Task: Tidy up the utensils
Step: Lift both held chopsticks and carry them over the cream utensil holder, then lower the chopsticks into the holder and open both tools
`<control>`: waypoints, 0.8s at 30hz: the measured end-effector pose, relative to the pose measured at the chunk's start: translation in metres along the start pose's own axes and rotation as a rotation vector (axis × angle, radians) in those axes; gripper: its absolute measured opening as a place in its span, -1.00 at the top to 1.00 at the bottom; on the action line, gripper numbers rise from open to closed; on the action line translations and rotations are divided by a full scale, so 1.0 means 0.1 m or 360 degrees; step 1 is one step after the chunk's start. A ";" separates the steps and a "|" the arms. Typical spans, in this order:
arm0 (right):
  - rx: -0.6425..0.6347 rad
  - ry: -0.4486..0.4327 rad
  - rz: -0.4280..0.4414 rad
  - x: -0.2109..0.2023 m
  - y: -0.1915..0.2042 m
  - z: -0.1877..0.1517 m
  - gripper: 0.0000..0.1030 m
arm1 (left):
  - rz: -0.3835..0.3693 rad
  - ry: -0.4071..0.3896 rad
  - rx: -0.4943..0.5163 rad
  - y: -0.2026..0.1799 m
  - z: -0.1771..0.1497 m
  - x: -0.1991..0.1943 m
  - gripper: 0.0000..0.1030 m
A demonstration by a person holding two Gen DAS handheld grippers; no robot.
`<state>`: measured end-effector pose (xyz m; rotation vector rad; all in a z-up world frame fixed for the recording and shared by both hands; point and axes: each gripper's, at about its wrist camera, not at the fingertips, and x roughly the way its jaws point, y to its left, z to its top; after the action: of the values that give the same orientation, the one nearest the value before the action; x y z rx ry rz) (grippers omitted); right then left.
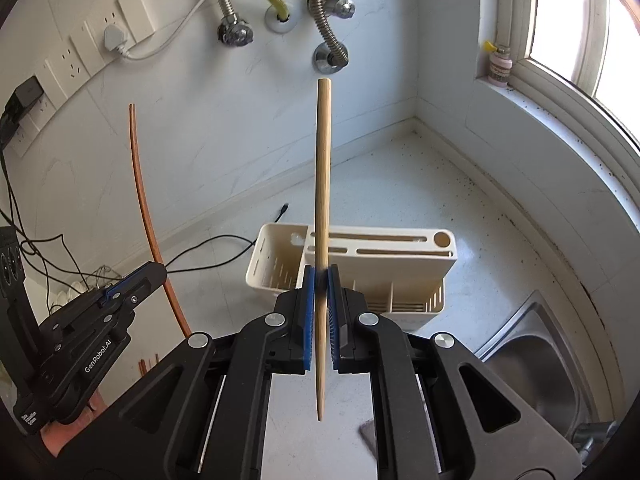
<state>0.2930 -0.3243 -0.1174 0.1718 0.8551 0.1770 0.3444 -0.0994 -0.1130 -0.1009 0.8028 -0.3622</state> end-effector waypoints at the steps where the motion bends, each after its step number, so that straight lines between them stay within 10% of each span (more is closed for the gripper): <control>1: 0.0008 -0.0013 -0.0003 0.00 -0.02 0.02 0.88 | -0.0010 -0.0020 0.0009 -0.05 0.03 0.01 0.89; 24: 0.0082 -0.0324 -0.0144 0.33 -0.75 0.34 0.88 | -0.0023 -0.0182 0.0108 -0.40 0.51 0.76 0.89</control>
<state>0.3464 -0.3924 -0.1364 0.1955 0.6636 0.0518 0.4180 -0.1662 -0.1209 -0.0633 0.6762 -0.3933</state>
